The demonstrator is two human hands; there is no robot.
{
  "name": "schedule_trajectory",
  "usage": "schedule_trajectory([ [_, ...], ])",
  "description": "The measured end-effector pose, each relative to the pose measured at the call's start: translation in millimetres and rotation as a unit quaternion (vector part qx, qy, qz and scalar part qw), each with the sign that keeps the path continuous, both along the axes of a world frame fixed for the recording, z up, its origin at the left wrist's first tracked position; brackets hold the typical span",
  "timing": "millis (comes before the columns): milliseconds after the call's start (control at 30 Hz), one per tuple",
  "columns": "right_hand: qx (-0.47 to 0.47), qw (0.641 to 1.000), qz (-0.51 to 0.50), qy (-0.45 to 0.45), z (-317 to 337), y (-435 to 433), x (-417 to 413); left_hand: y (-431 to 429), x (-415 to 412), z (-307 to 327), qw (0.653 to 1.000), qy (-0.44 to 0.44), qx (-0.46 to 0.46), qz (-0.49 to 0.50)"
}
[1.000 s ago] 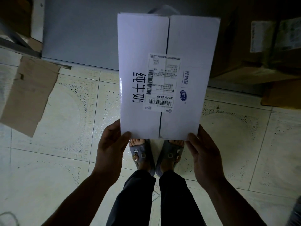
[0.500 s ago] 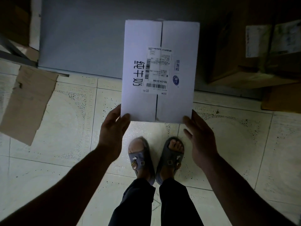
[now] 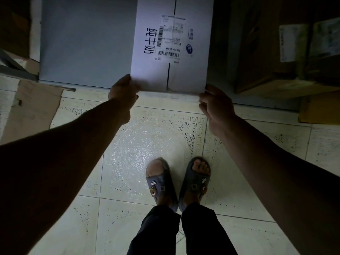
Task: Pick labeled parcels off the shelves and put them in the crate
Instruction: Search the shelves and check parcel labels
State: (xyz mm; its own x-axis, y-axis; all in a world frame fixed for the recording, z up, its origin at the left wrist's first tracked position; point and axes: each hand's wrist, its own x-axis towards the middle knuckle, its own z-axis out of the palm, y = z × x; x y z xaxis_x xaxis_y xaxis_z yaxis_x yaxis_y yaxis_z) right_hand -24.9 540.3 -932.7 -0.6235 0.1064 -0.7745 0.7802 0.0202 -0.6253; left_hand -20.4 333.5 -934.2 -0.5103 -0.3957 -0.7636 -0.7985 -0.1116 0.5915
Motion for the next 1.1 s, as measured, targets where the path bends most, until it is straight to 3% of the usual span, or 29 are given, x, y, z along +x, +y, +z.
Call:
schedule_trajectory([
  [200,0.004,1.000,0.005,-0.005,2.8,-2.1,-2.6,7.6,2.0,5.9,0.999,-0.011,0.017,-0.049],
  [400,-0.023,0.999,-0.022,0.001,10.4,8.9,14.0,22.0,26.7,19.8,0.998,0.031,-0.023,0.051],
  [533,-0.037,0.998,-0.054,-0.023,32.5,22.6,38.6,40.0,54.0,36.3,0.994,0.038,0.031,0.093],
  [800,0.022,0.995,-0.079,-0.048,58.8,117.1,70.1,120.3,70.7,58.7,0.984,-0.026,0.178,-0.013],
  [967,0.069,0.992,-0.103,-0.028,55.6,182.8,54.1,179.9,59.7,63.3,0.983,-0.010,0.181,-0.030],
  [1100,0.100,0.992,-0.079,0.002,49.2,224.2,32.7,224.6,36.8,62.6,0.982,0.024,0.156,-0.104],
])
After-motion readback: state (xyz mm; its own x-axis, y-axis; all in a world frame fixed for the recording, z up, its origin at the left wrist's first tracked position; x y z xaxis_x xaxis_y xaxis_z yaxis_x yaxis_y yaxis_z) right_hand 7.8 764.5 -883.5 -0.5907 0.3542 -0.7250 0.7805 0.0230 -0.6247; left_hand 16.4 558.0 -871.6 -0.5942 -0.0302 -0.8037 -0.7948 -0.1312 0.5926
